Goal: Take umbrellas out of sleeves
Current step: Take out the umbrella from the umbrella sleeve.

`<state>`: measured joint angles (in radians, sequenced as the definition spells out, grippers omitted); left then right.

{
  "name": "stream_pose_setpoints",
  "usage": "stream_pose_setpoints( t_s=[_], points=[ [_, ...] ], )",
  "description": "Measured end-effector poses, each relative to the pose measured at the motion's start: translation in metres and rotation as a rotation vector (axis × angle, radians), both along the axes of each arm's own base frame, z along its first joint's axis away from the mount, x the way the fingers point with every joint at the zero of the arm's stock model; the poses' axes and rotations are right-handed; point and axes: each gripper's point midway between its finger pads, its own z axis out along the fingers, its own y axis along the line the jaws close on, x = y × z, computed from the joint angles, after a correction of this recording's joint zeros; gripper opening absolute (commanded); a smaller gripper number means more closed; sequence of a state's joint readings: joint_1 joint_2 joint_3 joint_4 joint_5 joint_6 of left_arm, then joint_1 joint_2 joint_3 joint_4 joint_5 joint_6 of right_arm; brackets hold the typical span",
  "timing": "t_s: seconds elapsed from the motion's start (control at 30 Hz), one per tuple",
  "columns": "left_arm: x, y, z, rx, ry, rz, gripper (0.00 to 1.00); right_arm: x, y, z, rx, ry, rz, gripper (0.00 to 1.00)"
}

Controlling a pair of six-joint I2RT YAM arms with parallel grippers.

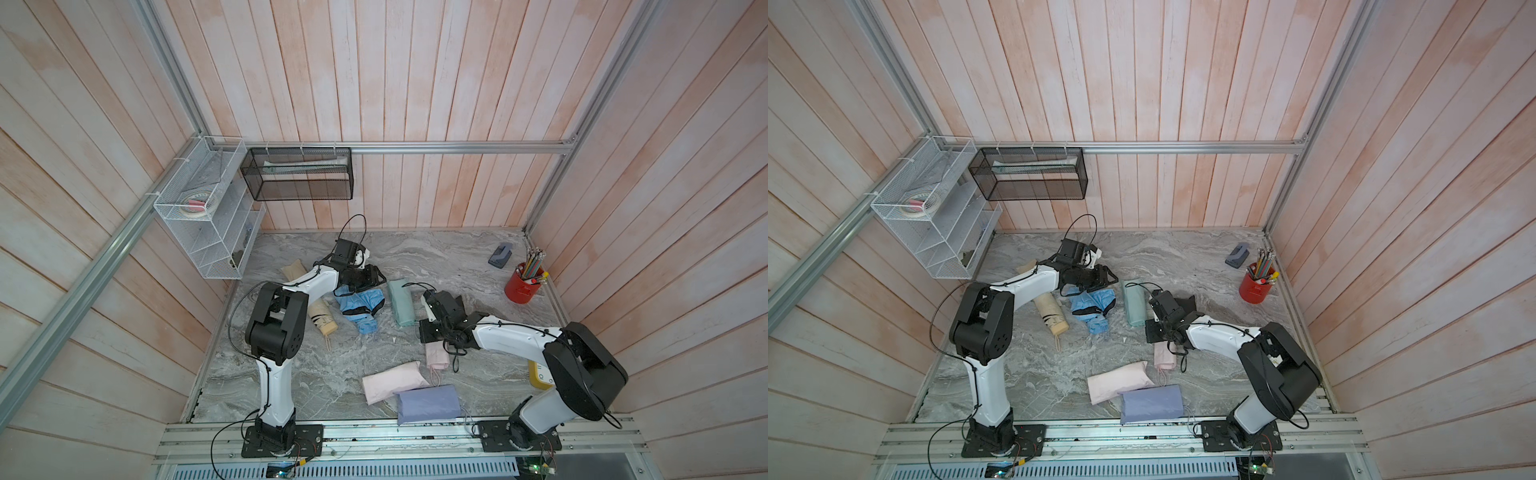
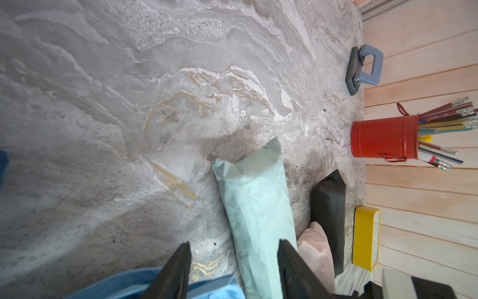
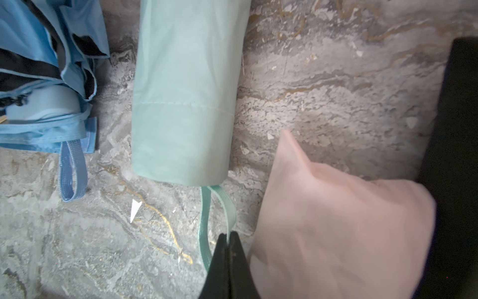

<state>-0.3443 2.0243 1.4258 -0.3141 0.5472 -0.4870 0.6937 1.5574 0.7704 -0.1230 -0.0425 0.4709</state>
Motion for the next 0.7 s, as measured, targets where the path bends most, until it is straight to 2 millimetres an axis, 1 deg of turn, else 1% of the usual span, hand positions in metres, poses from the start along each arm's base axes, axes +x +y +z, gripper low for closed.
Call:
stream_pose_setpoints(
  t_s=[0.13, 0.3, 0.47, 0.6, 0.7],
  points=[
    [0.01, -0.007, -0.008, -0.005, 0.008, -0.005, 0.55, 0.0, -0.001, -0.001, 0.0, 0.001, -0.001, 0.0],
    [0.025, -0.011, -0.023, -0.008, 0.031, 0.005, 0.52, 0.0, -0.001, -0.001, 0.0, 0.0, -0.002, 0.0],
    [0.031, -0.012, -0.029, -0.024, 0.06, 0.021, 0.51, 0.001, 0.001, 0.001, 0.011, -0.005, 0.0, 0.0],
    [0.036, -0.016, -0.027, -0.061, 0.078, 0.026, 0.45, 0.002, 0.002, 0.001, 0.015, -0.007, 0.001, 0.0],
    [0.037, -0.021, -0.03, -0.095, 0.102, 0.022, 0.37, 0.002, 0.002, 0.001, 0.017, -0.006, 0.001, 0.0]
  ],
)
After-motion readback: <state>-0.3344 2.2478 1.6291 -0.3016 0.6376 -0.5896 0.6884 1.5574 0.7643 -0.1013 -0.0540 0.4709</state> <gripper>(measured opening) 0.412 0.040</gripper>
